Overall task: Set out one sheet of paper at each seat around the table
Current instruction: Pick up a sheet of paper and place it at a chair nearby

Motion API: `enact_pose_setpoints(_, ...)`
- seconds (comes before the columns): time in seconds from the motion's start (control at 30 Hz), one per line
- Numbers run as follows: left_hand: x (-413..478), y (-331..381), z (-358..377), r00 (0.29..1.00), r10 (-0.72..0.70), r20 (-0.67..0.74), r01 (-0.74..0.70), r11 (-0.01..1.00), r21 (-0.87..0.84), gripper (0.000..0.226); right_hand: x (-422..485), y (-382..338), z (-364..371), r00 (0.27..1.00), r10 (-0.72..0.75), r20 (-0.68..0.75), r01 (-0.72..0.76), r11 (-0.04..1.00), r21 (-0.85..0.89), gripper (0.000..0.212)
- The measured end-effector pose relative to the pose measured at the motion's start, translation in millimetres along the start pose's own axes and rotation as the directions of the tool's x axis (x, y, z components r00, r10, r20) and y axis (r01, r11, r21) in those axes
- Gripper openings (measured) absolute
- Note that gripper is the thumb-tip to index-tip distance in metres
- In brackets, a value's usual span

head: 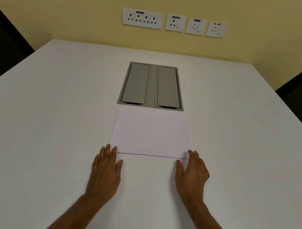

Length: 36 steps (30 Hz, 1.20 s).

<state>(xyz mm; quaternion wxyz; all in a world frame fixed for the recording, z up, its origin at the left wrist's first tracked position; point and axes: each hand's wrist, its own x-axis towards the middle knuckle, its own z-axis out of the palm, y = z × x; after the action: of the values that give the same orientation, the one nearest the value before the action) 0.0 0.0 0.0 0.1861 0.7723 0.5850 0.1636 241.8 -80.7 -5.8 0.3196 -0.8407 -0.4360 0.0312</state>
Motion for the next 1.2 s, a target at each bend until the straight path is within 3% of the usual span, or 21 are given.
enact_pose_setpoints(0.3,-0.1,-10.1,15.3,0.993,0.069,-0.1,-0.064,0.997,0.049,0.086,6.7,0.2,7.9,0.997,0.024,-0.079,-0.016,0.995,0.096,0.043)
enact_pose_setpoints(0.6,-3.1,-7.1,15.3,0.993,0.064,-0.098,-0.056,0.995,0.087,0.079,10.4,-7.2,10.1,0.986,0.048,-0.161,-0.024,0.989,0.144,0.037)
enact_pose_setpoints(0.8,-3.4,-7.4,16.5,0.99,0.075,-0.119,-0.067,0.995,0.069,0.078,16.0,-17.0,3.9,0.961,0.128,-0.246,-0.057,0.959,0.277,0.03)
enact_pose_setpoints(1.07,-5.0,-9.4,17.8,0.991,0.073,-0.115,-0.067,0.996,0.053,0.074,35.6,-39.4,-6.0,0.93,0.362,-0.058,-0.277,0.797,0.537,0.021)
enact_pose_setpoints(1.2,-4.1,-10.0,17.9,0.987,0.07,-0.142,-0.069,0.998,0.011,0.078,45.4,-42.4,-7.8,0.856,0.511,0.082,-0.426,0.605,0.673,0.015)
